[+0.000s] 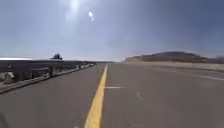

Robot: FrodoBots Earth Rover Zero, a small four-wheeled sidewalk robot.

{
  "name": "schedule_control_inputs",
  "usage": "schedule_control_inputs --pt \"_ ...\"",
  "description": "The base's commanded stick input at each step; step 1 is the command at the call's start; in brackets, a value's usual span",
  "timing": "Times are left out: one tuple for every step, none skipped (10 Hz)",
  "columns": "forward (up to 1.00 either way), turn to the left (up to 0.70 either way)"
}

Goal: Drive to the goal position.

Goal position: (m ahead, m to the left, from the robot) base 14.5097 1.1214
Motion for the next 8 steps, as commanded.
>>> schedule_control_inputs --pt "0.85 0.0" --pt "0.85 0.0" --pt "0.85 0.0" --pt "0.85 0.0" --pt "0.85 0.0" --pt "0.85 0.0" --pt "0.85 0.0" --pt "0.85 0.0"
